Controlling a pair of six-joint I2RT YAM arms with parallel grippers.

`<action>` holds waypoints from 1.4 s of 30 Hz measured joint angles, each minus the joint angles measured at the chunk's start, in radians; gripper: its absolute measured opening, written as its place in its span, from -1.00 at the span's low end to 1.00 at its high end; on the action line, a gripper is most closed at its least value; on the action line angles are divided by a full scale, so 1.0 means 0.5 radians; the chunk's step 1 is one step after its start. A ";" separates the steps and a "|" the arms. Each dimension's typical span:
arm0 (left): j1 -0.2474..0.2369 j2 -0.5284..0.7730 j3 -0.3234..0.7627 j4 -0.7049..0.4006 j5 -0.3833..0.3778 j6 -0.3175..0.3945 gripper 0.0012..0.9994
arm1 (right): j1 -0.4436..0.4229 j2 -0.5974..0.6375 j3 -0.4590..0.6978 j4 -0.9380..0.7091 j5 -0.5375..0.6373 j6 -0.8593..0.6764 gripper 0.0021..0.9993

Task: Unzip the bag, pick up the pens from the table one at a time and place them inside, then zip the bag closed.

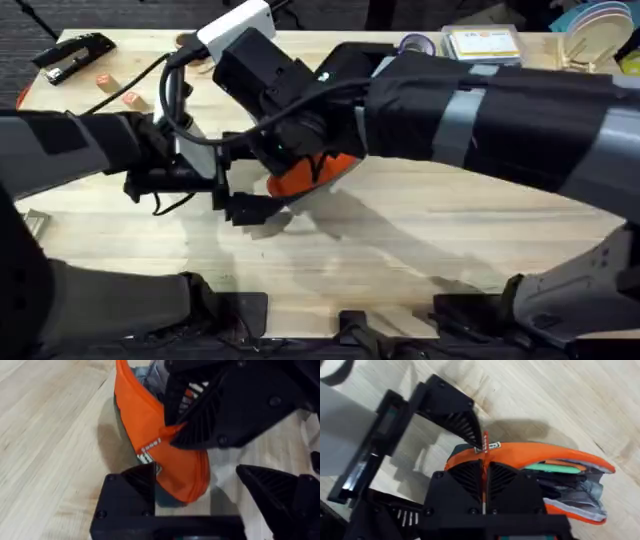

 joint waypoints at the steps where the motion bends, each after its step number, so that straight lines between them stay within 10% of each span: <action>1: -0.020 0.000 0.000 0.028 0.002 -0.026 0.99 | 0.000 0.000 0.001 0.000 0.000 0.000 -0.94; 7: -0.054 0.000 0.000 0.070 0.006 -0.146 0.86 | -0.001 0.000 0.004 -0.013 0.000 0.001 -0.94; 16: -0.051 0.000 0.000 0.095 0.006 -0.195 -0.87 | -0.005 0.000 0.005 -0.026 0.008 0.001 -0.94; 42: -0.050 0.000 0.000 0.092 0.012 -0.204 -0.92 | -0.563 0.000 0.007 -0.154 -0.046 -0.024 -0.94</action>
